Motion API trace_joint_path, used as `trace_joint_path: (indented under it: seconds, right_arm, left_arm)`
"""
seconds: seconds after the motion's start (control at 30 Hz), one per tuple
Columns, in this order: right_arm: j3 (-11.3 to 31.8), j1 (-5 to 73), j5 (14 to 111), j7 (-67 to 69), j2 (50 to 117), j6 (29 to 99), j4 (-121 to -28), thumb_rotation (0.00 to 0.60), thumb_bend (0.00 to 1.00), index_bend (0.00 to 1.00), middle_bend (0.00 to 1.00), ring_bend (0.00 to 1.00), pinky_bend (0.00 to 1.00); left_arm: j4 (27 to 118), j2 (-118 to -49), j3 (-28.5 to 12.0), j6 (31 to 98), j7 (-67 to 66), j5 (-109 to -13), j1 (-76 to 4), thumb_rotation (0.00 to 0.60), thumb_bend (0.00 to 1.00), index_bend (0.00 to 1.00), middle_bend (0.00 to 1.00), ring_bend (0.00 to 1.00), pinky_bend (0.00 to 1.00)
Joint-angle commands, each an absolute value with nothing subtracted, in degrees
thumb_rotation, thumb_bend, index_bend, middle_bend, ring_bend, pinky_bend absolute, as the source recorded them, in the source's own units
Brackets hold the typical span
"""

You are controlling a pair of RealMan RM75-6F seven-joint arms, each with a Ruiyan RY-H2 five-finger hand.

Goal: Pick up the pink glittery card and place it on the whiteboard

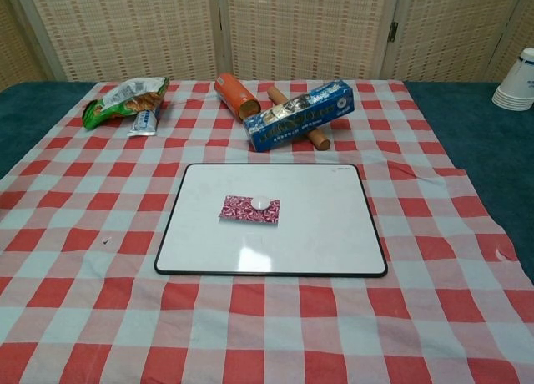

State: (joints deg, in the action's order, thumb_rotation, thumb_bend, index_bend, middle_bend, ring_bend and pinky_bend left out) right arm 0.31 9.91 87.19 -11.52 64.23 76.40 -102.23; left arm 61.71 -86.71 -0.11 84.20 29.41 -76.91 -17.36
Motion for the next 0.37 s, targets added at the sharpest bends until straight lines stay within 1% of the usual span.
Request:
trace_joint_path:
  seconds: [0.03,0.17,0.37]
  right_arm:
    - [0.7,10.2,86.3,-12.2,64.6,75.8,-102.2,0.600,0.05,0.00,0.01,0.00,0.00]
    - [1.3,10.5,85.0,-13.0,65.1,75.4,-101.9,0.600,0.05,0.00,0.01,0.00,0.00]
    - [1.6,10.3,84.7,-13.2,65.3,76.1,-101.7,0.600,0.05,0.00,0.01,0.00,0.00]
  left_arm:
    - [60.9,-87.0,-0.7,82.9,30.8,-77.7,-16.9,0.600,0.19,0.11,0.13,0.05,0.19]
    - [60.8,-86.8,-1.7,81.6,31.5,-78.0,-16.8,0.600,0.19,0.11,0.13,0.05,0.19]
    - [61.0,-86.8,-3.4,82.8,30.8,-78.8,-16.3,0.600,0.19,0.11,0.13,0.05,0.19]
